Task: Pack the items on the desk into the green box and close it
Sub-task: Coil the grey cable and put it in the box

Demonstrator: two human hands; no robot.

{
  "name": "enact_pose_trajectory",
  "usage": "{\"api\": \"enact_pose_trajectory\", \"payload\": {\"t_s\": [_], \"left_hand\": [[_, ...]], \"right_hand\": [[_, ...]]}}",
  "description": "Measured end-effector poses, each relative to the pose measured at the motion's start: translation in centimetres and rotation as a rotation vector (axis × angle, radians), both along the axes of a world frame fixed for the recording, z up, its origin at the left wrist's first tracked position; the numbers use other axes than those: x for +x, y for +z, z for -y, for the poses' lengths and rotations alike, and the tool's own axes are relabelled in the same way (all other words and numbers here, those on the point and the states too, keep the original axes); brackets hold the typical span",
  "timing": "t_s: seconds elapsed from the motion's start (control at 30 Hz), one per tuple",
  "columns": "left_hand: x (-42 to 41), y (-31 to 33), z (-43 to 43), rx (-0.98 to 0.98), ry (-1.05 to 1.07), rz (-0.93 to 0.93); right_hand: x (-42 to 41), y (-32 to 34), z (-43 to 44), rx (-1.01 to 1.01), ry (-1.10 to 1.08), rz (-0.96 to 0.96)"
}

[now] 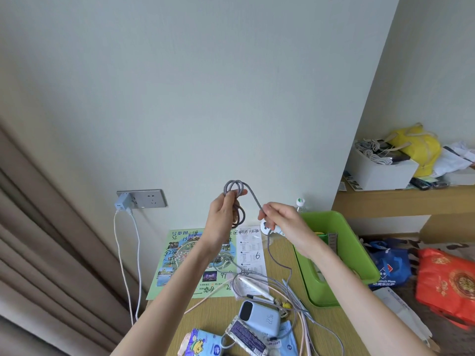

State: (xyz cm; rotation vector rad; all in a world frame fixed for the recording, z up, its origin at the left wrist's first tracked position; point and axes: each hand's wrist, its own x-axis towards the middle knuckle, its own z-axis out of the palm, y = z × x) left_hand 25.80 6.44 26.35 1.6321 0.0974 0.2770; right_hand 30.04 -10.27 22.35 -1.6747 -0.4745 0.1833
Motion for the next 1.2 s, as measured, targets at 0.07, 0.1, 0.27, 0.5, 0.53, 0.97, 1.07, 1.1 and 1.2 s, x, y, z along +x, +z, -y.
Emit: {"api": "enact_pose_trajectory", "payload": {"t_s": [0.07,0.1,0.27,0.5,0.53,0.97,1.07,1.1,1.2], "left_hand": [[0.0,0.0,0.4,-0.045,-0.017,-0.012],[0.0,0.1,0.6,-0.063,-0.032,-0.015],[-0.2,0.2,1.3,-0.024,-0.107,-0.028],[-0.4,0.4,1.7,-0.027,-0.15,-0.097],[-0.4,0.3,1.7,-0.027,-0.153,-0.098],[1.2,-0.6,-1.8,-0.162,0.003,-0.038],[1.3,-0.9,-2.7,-0.104,0.074,-0.031],[1.3,-1.1,-3.0,-0.045,0.088,-0.028],[1.0,-1.4,-3.3,0.133,0.093,0.002]], "right_hand": [[-0.5,0.1,-0.5,0.018,0.038,-0.017],[-0.7,0.3,-0.7,0.02,0.056,-0.028],[-1.4,1.3,-1.1,0.046,0.148,-0.029],[-1.6,1.8,-1.4,0.036,0.125,-0.084],[-1.6,1.7,-1.5,0.014,0.124,-0.091],[0.0,0.5,0.8,-0.187,0.012,-0.156],[0.2,0.8,1.6,-0.178,0.028,-0.159],[0.3,1.0,1.9,-0.158,0.036,-0.159],[0.3,2.1,2.5,-0.098,0.067,-0.115]]}}
